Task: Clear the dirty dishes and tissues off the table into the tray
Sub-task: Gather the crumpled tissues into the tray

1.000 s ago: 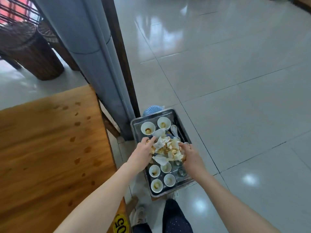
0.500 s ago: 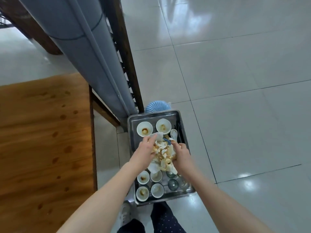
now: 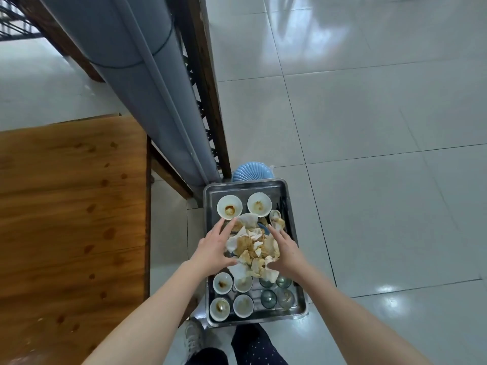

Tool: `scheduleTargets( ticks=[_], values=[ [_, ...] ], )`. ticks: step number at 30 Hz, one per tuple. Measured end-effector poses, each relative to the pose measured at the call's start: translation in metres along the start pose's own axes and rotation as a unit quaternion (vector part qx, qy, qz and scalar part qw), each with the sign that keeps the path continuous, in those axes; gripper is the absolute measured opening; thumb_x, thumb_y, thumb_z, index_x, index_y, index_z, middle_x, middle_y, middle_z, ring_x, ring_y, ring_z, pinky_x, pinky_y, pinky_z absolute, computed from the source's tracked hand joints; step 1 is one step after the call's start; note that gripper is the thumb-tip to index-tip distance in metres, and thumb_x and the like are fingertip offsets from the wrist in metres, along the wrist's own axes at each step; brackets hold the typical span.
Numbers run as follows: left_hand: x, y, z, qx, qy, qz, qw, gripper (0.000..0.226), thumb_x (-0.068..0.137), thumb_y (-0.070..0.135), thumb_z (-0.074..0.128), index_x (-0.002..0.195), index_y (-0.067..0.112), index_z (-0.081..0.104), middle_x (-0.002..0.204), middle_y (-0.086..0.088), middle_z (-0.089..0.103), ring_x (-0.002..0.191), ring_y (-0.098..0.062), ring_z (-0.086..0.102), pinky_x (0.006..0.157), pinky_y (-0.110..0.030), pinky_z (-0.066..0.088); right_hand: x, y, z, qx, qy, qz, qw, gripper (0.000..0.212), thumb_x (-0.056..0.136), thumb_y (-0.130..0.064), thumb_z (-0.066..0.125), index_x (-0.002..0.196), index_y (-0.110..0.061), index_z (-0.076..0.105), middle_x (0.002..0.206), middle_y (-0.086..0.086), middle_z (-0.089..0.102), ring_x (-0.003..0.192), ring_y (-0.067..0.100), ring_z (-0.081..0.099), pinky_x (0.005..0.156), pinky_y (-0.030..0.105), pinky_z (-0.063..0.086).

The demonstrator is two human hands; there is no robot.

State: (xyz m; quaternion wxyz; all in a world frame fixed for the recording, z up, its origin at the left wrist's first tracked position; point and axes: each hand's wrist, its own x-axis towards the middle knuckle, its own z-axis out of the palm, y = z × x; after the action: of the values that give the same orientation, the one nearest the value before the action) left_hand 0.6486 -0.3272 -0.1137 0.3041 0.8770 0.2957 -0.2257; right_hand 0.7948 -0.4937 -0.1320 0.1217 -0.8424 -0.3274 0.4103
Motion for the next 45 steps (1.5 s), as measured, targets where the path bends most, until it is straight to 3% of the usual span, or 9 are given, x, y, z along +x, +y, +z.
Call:
scheduleTargets(
  ticks=[4,10,16,24,36,45],
  values=[
    [-0.008,-0.009,-0.009,0.008,0.03,-0.031,0.999,0.095,0.087,0.037,0.066,0.153,0.034,-0.002,0.161,-0.003,0.006,0.144,-0.028,0.021,0.113,-0.048,0.026,0.0,-0.009,-0.006,-0.017,0.034,-0.016,0.999,0.087,0.081,-0.018,0.072,0.149,-0.03,0.021,0.146,0.002,0.036,0.126,0.023,0.043,0.101,0.038,0.042],
    [-0.027,-0.018,-0.023,0.028,0.103,-0.072,0.992,0.073,0.098,0.026,0.047,0.155,0.025,0.001,0.161,-0.005,0.011,0.146,-0.025,0.016,0.116,-0.043,0.019,-0.002,-0.032,-0.012,-0.046,0.095,-0.047,0.993,0.06,0.089,-0.015,0.057,0.144,-0.025,0.034,0.14,0.0,0.045,0.125,0.022,0.042,0.104,0.034,0.038],
    [-0.057,-0.041,-0.035,0.047,0.145,-0.093,0.984,0.071,0.099,0.026,0.045,0.154,0.024,0.001,0.16,-0.004,0.01,0.147,-0.024,0.011,0.118,-0.045,0.015,-0.009,-0.069,-0.01,-0.092,0.145,-0.098,0.98,0.054,0.091,-0.015,0.052,0.142,-0.024,0.038,0.143,-0.002,0.044,0.131,0.02,0.038,0.109,0.035,0.028],
    [-0.119,-0.091,-0.041,0.027,0.178,-0.132,0.975,0.065,0.101,0.03,0.039,0.154,0.026,0.002,0.162,0.0,0.007,0.148,-0.025,0.008,0.118,-0.048,0.012,-0.034,-0.134,0.015,-0.136,0.167,-0.173,0.961,0.05,0.094,-0.014,0.048,0.142,-0.021,0.039,0.142,-0.001,0.046,0.131,0.022,0.038,0.11,0.036,0.026],
    [-0.281,-0.236,-0.043,-0.006,0.247,-0.136,0.959,0.057,0.103,0.031,0.038,0.154,0.024,0.014,0.16,0.0,0.016,0.146,-0.022,0.016,0.118,-0.042,0.02,-0.109,-0.277,0.151,-0.14,0.197,-0.222,0.945,0.048,0.095,-0.011,0.046,0.142,-0.019,0.043,0.143,0.001,0.047,0.132,0.019,0.039,0.108,0.032,0.029],
    [-0.382,-0.348,-0.044,-0.051,0.277,-0.197,0.939,0.055,0.102,0.033,0.04,0.152,0.025,0.019,0.158,0.001,0.022,0.146,-0.019,0.018,0.119,-0.042,0.019,-0.146,-0.395,0.25,-0.135,0.201,-0.284,0.928,0.047,0.096,-0.009,0.048,0.142,-0.019,0.044,0.143,0.002,0.048,0.134,0.017,0.039,0.113,0.03,0.029]
  ],
)
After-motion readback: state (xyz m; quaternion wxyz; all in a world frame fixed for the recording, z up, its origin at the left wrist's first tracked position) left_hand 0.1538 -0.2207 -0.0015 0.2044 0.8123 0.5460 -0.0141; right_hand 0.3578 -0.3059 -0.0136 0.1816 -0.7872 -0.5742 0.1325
